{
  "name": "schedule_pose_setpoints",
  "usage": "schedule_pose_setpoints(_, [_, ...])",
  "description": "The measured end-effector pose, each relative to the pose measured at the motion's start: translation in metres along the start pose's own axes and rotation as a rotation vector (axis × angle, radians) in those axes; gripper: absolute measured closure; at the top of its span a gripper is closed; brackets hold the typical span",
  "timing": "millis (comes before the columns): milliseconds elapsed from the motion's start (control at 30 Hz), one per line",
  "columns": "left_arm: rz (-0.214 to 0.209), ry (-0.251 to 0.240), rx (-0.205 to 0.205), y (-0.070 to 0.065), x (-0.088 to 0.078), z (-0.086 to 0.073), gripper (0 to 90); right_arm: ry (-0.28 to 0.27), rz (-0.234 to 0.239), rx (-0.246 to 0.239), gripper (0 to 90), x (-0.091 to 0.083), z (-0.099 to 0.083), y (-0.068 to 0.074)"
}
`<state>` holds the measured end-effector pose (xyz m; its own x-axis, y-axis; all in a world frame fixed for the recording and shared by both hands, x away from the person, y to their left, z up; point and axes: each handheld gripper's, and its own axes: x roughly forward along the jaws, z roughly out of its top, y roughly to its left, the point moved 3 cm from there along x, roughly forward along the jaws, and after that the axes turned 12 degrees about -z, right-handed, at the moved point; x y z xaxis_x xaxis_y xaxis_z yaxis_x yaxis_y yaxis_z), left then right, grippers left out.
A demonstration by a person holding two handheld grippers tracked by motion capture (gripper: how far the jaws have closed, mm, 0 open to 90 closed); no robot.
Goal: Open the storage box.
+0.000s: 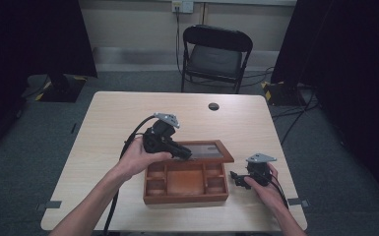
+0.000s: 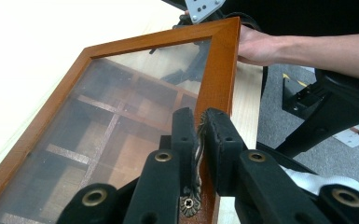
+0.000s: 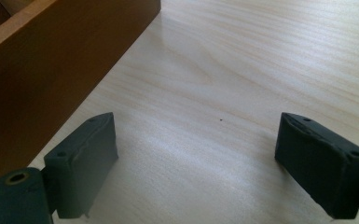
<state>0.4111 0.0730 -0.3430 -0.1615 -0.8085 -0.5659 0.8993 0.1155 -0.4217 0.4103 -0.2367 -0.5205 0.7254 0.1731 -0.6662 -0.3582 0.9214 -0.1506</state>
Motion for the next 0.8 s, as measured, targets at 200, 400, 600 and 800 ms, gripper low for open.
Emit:
schedule_pose_setpoints(200, [0.000,0.004,0.004,-0.0006,0.0007,0.0000,82.4,0.000,0.000,0.001,11.8,0.0000,0.0000,0.0000])
schedule_pose_setpoints(400, [0.002,0.005,0.003,0.0001,-0.0001,-0.0001,82.3,0.001,0.000,0.001,11.9,0.0000,0.0000,0.0001])
schedule_pose_setpoints(600, [0.001,0.005,0.004,0.0001,-0.0001,-0.0002,82.4,0.000,0.000,0.001,11.9,0.0000,0.0000,0.0000])
schedule_pose_setpoints(800, [-0.005,0.005,0.002,-0.0002,0.0007,-0.0004,82.4,0.000,0.000,0.000,11.9,0.0000,0.0000,0.0000])
